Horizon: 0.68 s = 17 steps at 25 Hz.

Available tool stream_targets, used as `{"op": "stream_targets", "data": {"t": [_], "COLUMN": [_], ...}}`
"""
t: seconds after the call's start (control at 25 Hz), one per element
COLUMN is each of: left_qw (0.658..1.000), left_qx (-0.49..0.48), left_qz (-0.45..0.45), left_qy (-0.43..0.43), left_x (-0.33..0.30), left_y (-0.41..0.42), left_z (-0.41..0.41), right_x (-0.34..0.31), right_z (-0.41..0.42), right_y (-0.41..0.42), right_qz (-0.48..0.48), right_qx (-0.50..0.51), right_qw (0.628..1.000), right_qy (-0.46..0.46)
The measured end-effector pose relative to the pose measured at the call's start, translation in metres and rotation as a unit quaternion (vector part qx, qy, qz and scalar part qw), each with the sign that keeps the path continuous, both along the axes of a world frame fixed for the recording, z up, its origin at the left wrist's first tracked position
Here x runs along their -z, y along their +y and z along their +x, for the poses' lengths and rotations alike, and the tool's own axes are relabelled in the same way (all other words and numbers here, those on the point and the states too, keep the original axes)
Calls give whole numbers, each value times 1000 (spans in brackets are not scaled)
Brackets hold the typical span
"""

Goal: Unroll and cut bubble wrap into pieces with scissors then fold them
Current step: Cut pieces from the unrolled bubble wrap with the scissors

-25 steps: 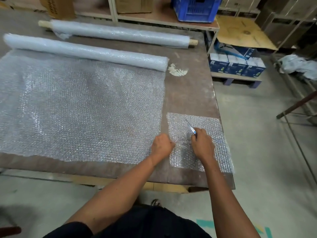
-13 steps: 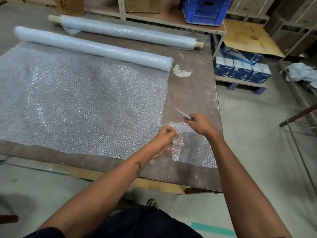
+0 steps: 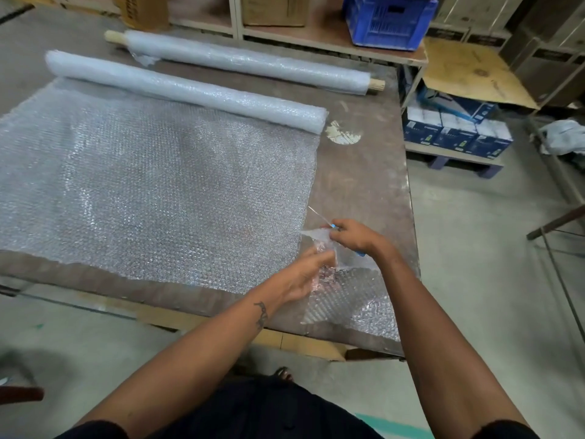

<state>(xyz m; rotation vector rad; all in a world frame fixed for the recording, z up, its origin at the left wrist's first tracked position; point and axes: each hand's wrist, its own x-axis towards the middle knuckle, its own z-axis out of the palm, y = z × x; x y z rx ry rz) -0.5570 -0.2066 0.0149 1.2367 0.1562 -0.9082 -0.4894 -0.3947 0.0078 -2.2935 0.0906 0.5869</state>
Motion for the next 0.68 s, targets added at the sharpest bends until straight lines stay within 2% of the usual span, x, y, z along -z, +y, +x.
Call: {"op": "stream_targets", "data": {"t": [0.12, 0.2, 0.44, 0.52, 0.68], "left_qw": [998, 996, 995, 996, 994], "left_qx": [60, 62, 27, 13, -13], "left_qz": [-14, -46, -69, -50, -87], "left_qy": [7, 35, 66, 74, 60], "left_x": [-6, -13, -9, -12, -4], "left_y": [26, 42, 91, 101, 117], "left_z": [14, 18, 32, 31, 31], "right_x": [-6, -9, -3, -4, 0], "right_z": [1, 0, 1, 2, 7], "right_y": [0, -6, -24, -22, -25], "right_qz": [108, 139, 106, 80, 89], "right_qx": [52, 51, -9, -31, -18], "right_qw": [991, 987, 988, 992, 994], "right_qy": [56, 65, 109, 97, 66]}}
